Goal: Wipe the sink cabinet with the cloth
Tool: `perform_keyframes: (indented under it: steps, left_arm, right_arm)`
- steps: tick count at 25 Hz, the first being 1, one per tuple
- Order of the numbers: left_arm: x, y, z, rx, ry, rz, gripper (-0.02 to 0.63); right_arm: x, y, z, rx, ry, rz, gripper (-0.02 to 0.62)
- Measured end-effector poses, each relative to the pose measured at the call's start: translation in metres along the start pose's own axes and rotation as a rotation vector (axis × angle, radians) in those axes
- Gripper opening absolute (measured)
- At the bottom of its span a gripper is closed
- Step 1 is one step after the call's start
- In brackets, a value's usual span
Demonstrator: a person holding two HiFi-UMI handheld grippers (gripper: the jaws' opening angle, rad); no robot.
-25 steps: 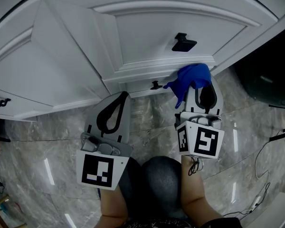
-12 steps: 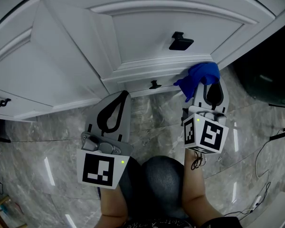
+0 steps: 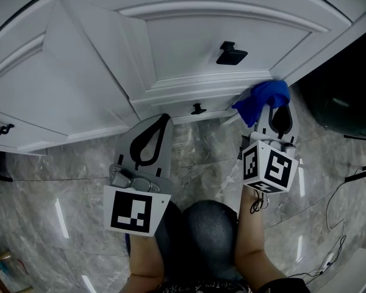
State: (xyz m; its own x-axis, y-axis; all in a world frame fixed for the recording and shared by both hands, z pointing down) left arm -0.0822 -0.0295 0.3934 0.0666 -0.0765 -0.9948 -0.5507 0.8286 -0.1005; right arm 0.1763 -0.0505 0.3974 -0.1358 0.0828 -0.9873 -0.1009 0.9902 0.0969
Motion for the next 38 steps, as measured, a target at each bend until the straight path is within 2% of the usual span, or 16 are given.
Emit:
perform_keyframes:
  steps: [7, 10, 15, 19, 23, 27, 32, 38]
  left_arm:
    - [0.004, 0.004, -0.001, 0.025, -0.005, 0.004, 0.0]
    - [0.006, 0.007, -0.003, 0.03, -0.003, 0.013, 0.0]
    - [0.008, 0.014, -0.009, 0.052, 0.006, 0.02, 0.0]
    - [0.011, 0.026, -0.017, 0.091, 0.005, 0.019, 0.0]
    - [0.013, 0.036, -0.026, 0.142, -0.027, 0.004, 0.0]
    - [0.012, 0.042, -0.032, 0.162, -0.018, 0.002, 0.0]
    - [0.011, 0.047, -0.037, 0.166, -0.011, -0.001, 0.0]
    - [0.012, 0.047, -0.037, 0.159, -0.003, 0.013, 0.0]
  right_arm:
    - [-0.001, 0.0, 0.003, 0.025, -0.016, 0.008, 0.115]
    - [0.004, 0.005, 0.001, 0.082, -0.065, -0.028, 0.115]
    - [0.016, 0.022, -0.049, 0.335, -0.185, -0.019, 0.115]
    - [0.009, 0.026, -0.11, 0.554, -0.115, -0.039, 0.115]
    - [0.003, 0.031, -0.153, 0.708, -0.098, -0.062, 0.116]
    - [-0.004, 0.033, -0.168, 0.759, -0.128, -0.095, 0.115]
    - [-0.001, 0.035, -0.186, 0.809, -0.099, -0.084, 0.115]
    - [-0.011, 0.025, -0.193, 0.786, -0.068, -0.119, 0.115]
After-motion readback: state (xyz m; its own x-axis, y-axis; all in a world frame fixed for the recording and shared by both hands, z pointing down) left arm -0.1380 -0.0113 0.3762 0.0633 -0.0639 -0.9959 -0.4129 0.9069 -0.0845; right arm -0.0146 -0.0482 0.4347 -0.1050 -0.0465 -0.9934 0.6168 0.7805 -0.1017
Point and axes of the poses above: the fingertips, and each gripper's own axes: y backward along the fingers, z to its right, x out of its top, the point moved 9 cm from there along y, backward along the fingers, and after that the axes turned 1 degree about x, right-handed, at the moved point
